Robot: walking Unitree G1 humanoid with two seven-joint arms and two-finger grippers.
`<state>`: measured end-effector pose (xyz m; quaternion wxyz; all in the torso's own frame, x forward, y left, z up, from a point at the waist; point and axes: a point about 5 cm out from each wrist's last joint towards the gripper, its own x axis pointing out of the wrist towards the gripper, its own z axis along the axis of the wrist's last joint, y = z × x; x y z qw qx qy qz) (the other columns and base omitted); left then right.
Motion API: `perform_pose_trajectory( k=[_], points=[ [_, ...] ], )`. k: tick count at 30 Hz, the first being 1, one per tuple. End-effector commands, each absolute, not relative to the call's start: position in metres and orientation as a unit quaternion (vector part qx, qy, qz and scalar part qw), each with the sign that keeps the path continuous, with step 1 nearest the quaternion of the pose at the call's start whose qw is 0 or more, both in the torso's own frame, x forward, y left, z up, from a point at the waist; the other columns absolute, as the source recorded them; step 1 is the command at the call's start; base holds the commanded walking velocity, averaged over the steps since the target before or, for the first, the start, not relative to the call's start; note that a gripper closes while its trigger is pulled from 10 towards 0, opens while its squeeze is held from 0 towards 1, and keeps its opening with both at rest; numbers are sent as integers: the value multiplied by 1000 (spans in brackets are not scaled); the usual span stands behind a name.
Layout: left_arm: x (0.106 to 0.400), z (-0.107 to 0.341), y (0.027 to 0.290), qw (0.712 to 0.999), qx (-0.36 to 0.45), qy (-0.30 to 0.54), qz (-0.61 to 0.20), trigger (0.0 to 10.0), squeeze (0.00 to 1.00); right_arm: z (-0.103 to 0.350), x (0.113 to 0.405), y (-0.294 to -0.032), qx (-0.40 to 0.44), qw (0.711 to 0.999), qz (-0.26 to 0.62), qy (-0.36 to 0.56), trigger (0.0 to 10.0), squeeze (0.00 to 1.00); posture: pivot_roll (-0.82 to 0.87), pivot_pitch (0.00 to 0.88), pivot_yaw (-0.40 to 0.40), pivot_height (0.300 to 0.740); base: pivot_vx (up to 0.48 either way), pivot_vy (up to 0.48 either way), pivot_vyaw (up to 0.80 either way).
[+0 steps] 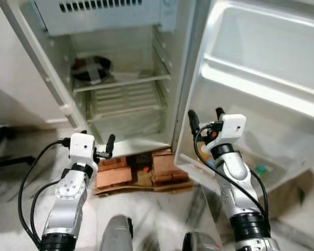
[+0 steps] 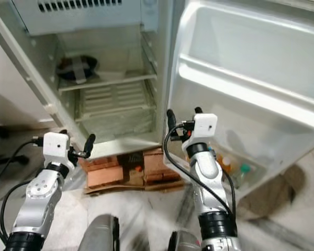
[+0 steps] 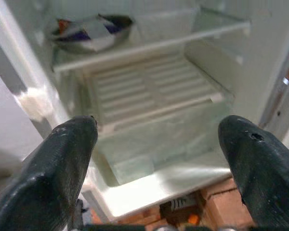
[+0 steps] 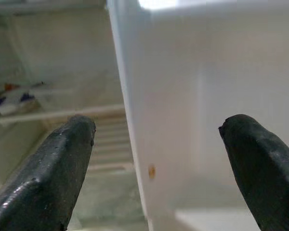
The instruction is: Restocking fridge
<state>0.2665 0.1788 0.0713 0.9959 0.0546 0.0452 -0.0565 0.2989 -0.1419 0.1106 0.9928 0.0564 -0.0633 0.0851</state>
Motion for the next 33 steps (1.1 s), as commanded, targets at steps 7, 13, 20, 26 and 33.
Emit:
perform_pose_trajectory(
  k=[7,13,20,26,33],
  points=[
    [264,73,182,996,67,38,-50,10000,0,109,299,-144,72,994,74,-40,10000,0,91,14,-9,740,0,-36,0],
    [264,72,180,996,65,41,-52,10000,0,93,297,-147,91,994,51,18,10000,0,88,12,-16,740,0,-318,0],
    [268,72,174,996,62,40,-56,10000,0,79,298,-154,89,993,31,72,10000,0,78,8,-14,740,0,-474,0],
    [267,70,176,995,68,44,-50,10000,0,73,297,-149,88,990,51,101,10000,0,80,4,-13,740,-230,-371,0],
    [266,68,174,994,78,46,-57,10000,0,75,296,-143,100,986,78,105,10000,0,81,6,-14,740,-379,-294,0]
  ],
)
